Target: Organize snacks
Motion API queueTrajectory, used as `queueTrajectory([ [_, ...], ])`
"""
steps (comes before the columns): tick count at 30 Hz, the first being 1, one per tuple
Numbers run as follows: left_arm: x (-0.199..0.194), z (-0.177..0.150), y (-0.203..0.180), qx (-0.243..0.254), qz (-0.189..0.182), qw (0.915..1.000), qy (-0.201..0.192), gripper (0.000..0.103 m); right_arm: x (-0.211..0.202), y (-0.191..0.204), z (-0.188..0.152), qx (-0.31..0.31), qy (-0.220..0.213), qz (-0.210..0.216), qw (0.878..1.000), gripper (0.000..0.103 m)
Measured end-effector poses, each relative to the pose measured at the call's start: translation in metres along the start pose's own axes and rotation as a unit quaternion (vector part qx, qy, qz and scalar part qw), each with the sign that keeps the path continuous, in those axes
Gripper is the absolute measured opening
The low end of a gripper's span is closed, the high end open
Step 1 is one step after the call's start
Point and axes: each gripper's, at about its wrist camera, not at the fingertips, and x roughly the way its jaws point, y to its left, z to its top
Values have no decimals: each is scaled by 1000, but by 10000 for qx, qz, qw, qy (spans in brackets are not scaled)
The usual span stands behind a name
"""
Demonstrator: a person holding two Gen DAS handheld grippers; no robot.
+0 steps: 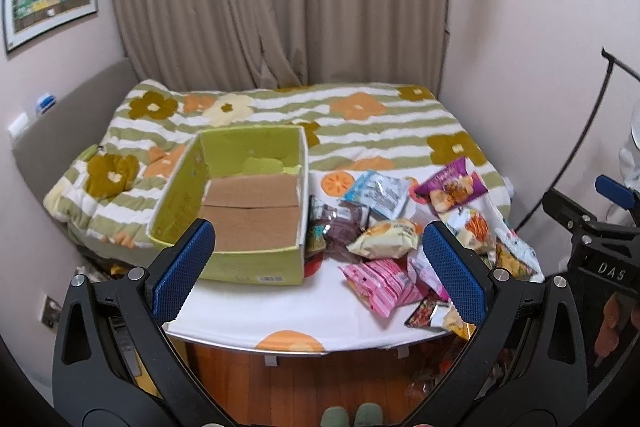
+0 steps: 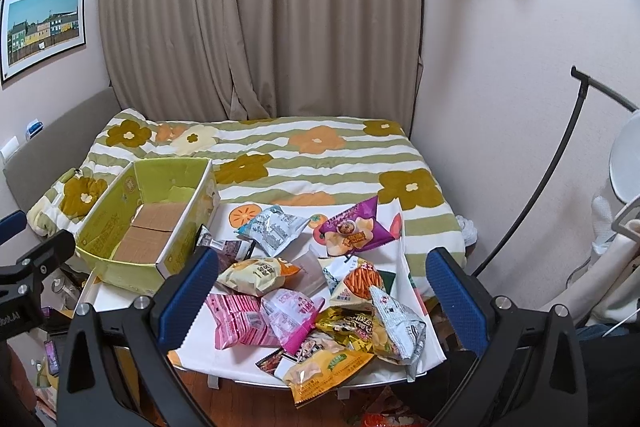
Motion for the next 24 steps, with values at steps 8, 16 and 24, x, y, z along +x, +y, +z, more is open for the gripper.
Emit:
queueTrajectory([
  [8, 51, -30, -14, 46, -371, 9961, 797, 103, 26, -25, -33, 9, 470, 133, 9988, 103],
  [16, 131, -58, -8, -351, -904, 9798, 1748, 103, 71, -33, -55, -307, 866, 332, 9952, 103],
  [24, 216, -83, -14, -787, -1514, 9482, 2679, 103, 131, -11, -69, -1160, 1320, 775, 9814, 103],
])
